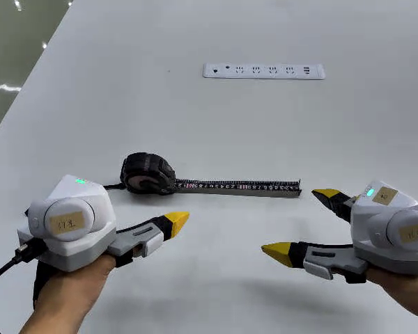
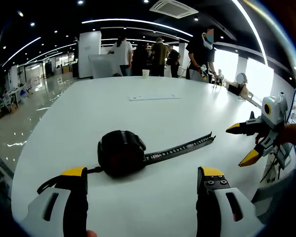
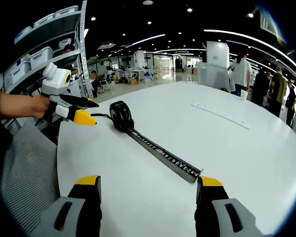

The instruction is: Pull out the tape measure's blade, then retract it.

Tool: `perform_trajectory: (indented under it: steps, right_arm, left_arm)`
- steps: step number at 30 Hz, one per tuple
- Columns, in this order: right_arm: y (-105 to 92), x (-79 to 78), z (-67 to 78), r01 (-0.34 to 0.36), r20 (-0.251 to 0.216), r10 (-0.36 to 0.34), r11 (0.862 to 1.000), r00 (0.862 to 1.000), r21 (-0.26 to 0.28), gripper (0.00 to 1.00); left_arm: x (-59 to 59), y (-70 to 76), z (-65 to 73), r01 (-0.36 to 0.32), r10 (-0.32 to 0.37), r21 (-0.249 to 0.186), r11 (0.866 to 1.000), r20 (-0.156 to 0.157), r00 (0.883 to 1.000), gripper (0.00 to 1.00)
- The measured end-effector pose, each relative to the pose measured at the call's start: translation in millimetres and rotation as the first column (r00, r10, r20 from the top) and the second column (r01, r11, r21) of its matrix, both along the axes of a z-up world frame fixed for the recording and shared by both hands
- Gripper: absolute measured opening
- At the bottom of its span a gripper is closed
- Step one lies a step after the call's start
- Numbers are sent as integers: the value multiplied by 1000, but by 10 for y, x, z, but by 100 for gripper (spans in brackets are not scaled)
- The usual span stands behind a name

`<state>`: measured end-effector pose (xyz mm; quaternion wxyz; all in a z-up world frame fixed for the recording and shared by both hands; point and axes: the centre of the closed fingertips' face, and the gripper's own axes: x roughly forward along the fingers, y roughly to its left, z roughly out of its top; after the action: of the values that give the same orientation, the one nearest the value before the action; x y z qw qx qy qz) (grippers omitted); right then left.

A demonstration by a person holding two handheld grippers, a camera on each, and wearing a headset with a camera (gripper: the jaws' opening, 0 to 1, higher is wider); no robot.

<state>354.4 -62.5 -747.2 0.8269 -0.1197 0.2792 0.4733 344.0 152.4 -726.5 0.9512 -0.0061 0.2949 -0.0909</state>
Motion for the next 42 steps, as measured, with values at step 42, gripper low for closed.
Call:
perform_trajectory:
  steps: [42]
  right_arm:
    - [-168, 482, -220, -171, 21, 174, 978, 984, -121, 47]
  left_arm:
    - [435, 226, -115, -162, 162, 3, 987, -36, 986, 65]
